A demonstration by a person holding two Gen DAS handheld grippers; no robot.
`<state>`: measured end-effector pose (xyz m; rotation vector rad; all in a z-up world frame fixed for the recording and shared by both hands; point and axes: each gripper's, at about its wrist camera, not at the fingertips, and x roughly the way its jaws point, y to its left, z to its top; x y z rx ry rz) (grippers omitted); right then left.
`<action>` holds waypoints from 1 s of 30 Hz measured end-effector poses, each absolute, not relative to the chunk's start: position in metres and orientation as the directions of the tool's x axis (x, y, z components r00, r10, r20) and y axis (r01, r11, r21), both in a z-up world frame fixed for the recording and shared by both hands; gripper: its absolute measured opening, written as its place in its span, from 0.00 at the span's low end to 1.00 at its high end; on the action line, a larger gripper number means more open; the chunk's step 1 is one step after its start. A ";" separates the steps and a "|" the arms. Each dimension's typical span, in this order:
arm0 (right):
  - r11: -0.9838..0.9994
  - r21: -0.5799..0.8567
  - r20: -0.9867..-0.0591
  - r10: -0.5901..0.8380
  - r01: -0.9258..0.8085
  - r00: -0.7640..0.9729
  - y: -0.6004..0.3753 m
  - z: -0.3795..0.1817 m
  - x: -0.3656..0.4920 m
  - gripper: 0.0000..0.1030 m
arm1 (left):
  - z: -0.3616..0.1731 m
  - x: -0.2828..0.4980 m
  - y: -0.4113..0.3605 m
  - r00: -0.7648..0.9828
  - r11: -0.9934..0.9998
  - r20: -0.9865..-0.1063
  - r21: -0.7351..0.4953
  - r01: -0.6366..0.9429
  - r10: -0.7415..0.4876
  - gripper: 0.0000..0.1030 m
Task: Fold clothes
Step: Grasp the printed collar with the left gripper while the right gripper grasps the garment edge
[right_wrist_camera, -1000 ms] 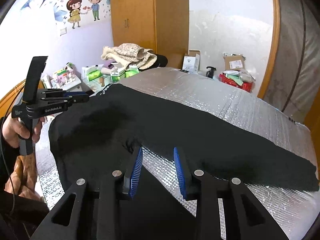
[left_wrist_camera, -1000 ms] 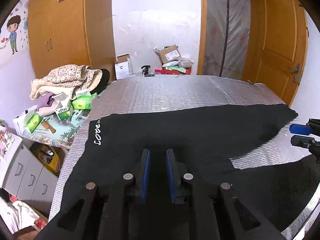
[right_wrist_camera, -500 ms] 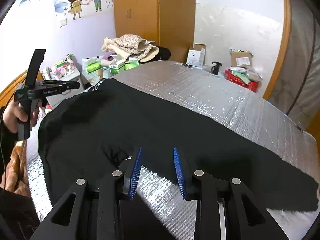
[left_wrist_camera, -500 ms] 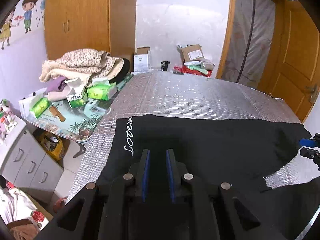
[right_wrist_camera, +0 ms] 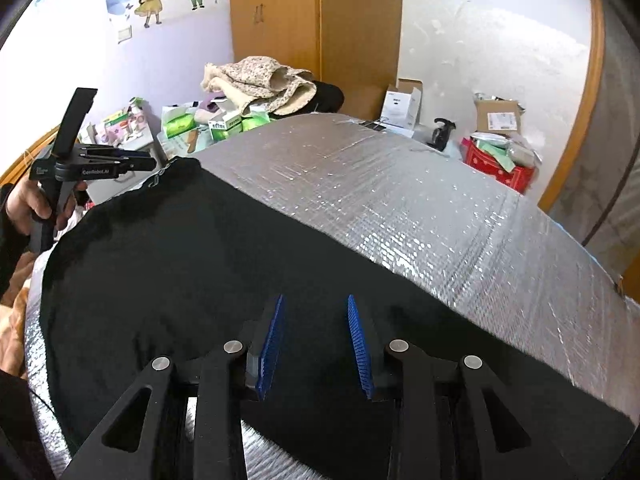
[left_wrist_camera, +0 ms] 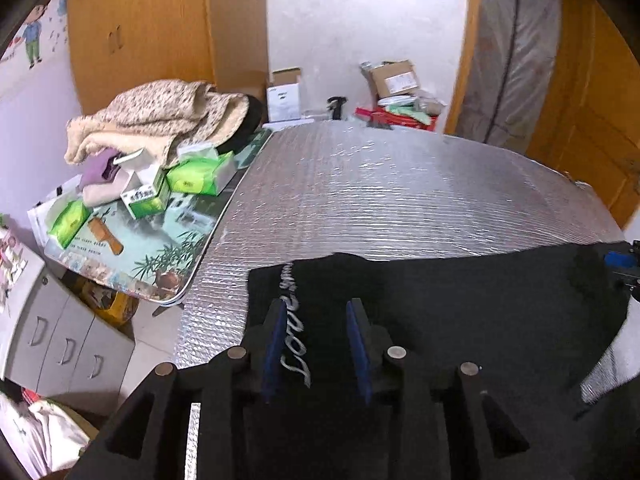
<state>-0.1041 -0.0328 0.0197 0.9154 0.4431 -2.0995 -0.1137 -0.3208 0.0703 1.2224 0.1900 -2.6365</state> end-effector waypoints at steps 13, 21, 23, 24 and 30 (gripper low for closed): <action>-0.578 -0.028 -0.792 -0.486 0.816 -0.371 -0.047 -0.014 -0.167 0.40 | 0.052 -0.136 -0.354 -0.596 -0.951 -0.791 -0.061 0.304 -0.140 0.31; -0.586 0.003 -0.818 -0.467 0.810 -0.335 -0.046 -0.031 -0.180 0.41 | 0.038 -0.150 -0.356 -0.555 -0.961 -0.821 -0.034 0.276 -0.131 0.36; -0.585 -0.007 -0.823 -0.457 0.811 -0.336 -0.048 -0.031 -0.179 0.41 | 0.033 -0.153 -0.354 -0.542 -0.964 -0.828 -0.012 0.267 -0.140 0.36; -0.583 -0.016 -0.828 -0.448 0.812 -0.338 -0.049 -0.031 -0.179 0.41 | 0.031 -0.154 -0.353 -0.536 -0.964 -0.831 0.002 0.264 -0.148 0.36; -0.600 -0.038 -0.829 -0.427 0.799 -0.360 -0.053 -0.025 -0.174 0.04 | 0.034 -0.154 -0.345 -0.554 -0.968 -0.810 0.067 0.243 -0.195 0.27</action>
